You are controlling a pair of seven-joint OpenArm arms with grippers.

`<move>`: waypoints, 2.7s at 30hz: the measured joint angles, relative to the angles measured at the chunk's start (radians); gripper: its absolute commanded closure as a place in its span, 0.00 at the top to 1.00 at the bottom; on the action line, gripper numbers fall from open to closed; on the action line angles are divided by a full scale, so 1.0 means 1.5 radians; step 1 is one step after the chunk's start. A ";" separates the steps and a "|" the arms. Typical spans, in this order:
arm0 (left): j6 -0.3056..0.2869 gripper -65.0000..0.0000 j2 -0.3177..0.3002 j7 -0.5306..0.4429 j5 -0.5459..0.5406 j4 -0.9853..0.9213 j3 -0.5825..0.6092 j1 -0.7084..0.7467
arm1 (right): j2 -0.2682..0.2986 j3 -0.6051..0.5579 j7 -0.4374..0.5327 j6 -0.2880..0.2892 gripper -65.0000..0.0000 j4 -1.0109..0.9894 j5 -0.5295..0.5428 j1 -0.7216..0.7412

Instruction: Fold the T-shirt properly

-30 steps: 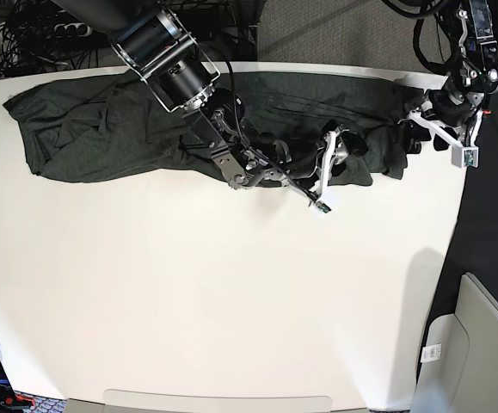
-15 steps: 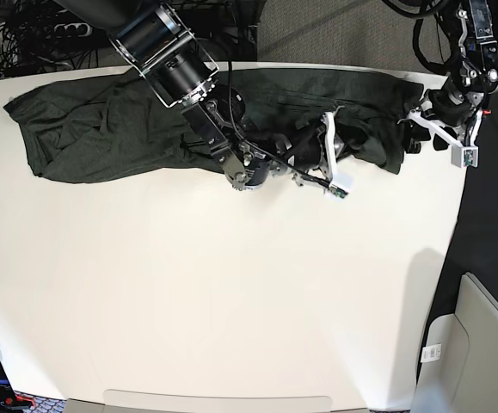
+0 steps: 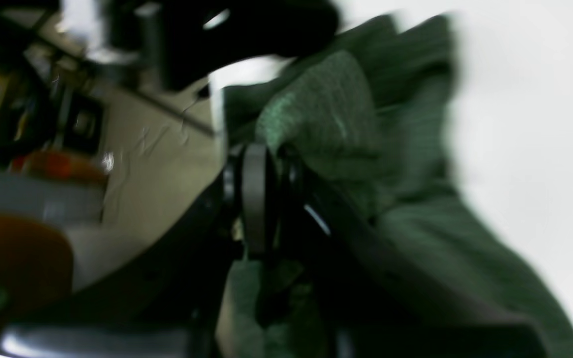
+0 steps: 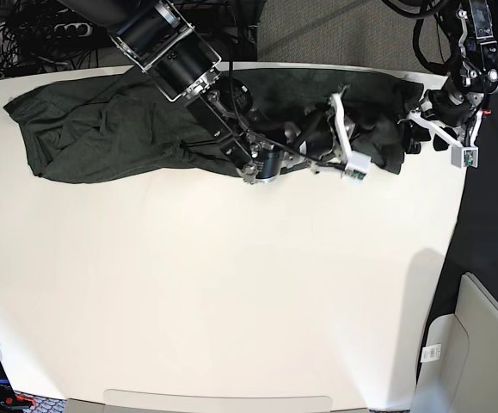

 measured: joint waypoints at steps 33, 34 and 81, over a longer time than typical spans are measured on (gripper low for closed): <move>0.000 0.70 -0.002 0.000 0.000 0.000 -0.001 0.010 | 0.182 0.200 -0.026 0.004 0.58 0.243 0.013 -0.108; 0.000 0.70 -0.002 0.000 0.000 0.000 -0.001 0.010 | 0.188 0.216 -0.025 0.004 0.58 0.248 0.013 -0.115; -0.165 0.76 -0.029 0.164 -0.070 -0.025 -0.116 -0.022 | 0.204 0.313 -0.028 0.002 0.58 0.261 0.011 -0.153</move>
